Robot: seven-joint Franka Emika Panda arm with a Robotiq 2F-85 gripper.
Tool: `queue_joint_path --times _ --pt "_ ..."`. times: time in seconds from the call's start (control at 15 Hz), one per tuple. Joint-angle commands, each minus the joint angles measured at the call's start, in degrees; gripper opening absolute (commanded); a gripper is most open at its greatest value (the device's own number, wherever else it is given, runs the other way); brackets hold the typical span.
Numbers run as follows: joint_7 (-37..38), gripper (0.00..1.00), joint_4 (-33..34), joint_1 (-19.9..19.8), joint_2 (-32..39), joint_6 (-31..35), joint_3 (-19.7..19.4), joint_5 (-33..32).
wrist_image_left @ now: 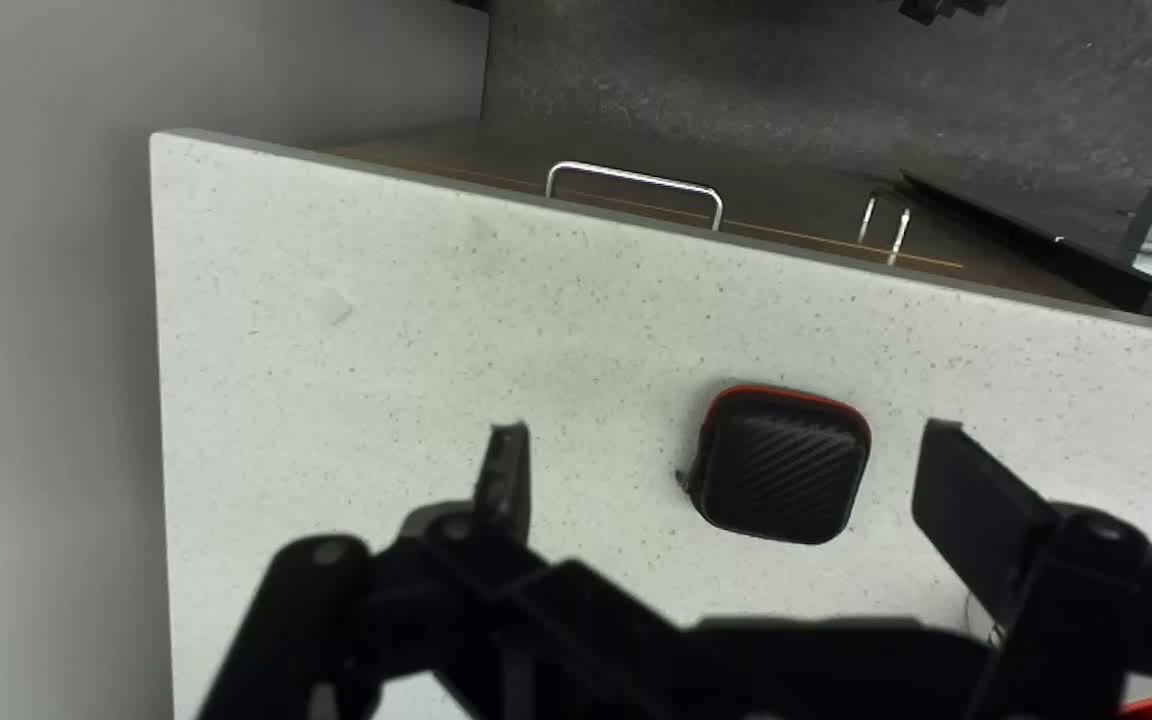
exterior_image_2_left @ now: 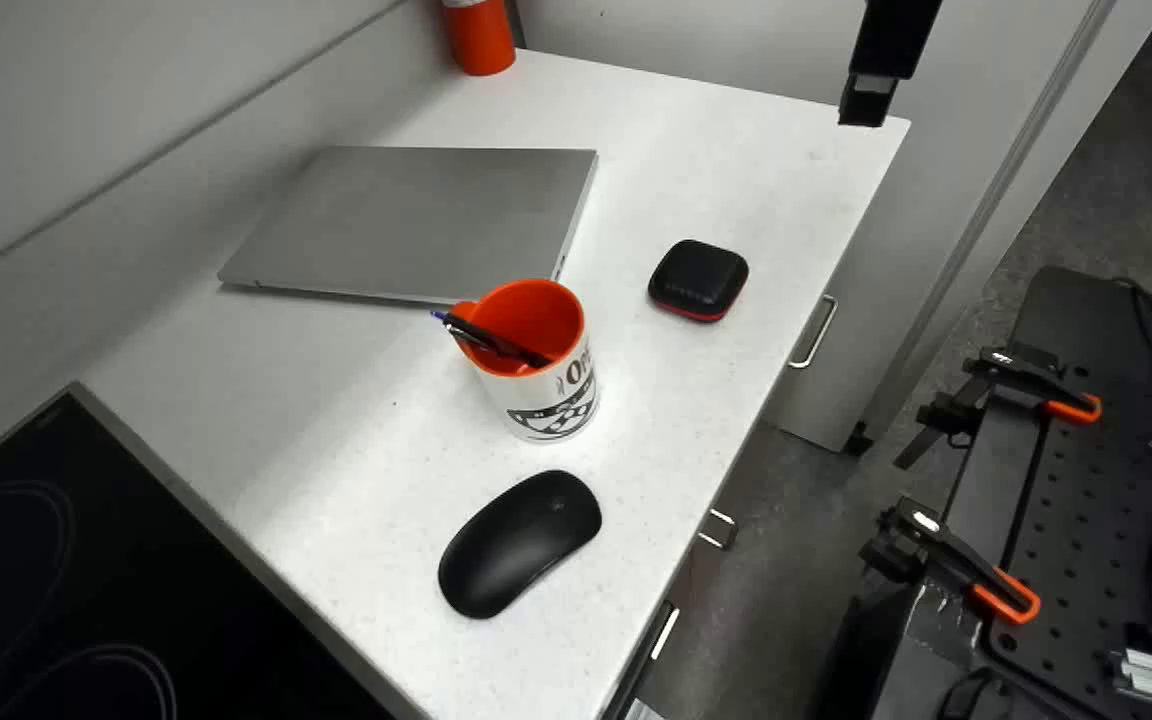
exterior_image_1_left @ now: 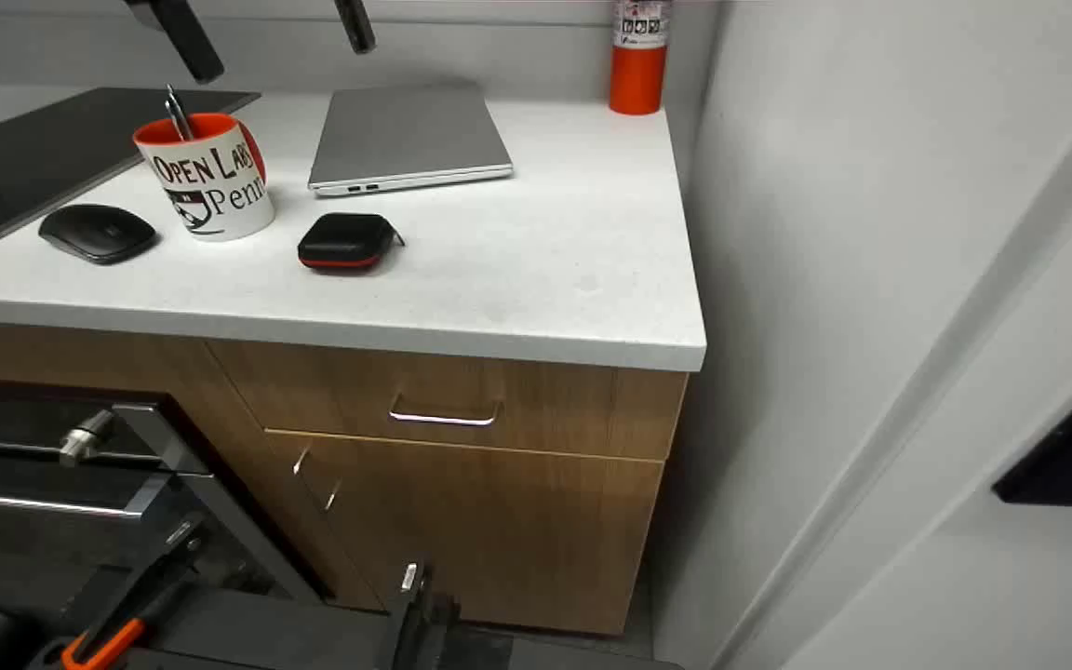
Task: Put the pen on the countertop
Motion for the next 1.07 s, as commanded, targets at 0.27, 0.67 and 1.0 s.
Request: queue_joint_path --times 0.27,0.67,1.0 --pt "0.14 1.0 0.11 0.3 0.07 -0.17 -0.25 -0.14" --pt "-8.61 1.0 1.67 8.02 4.08 13.94 -2.1 9.33" --pt "-17.01 1.0 5.16 16.49 12.4 22.35 -2.12 17.56"
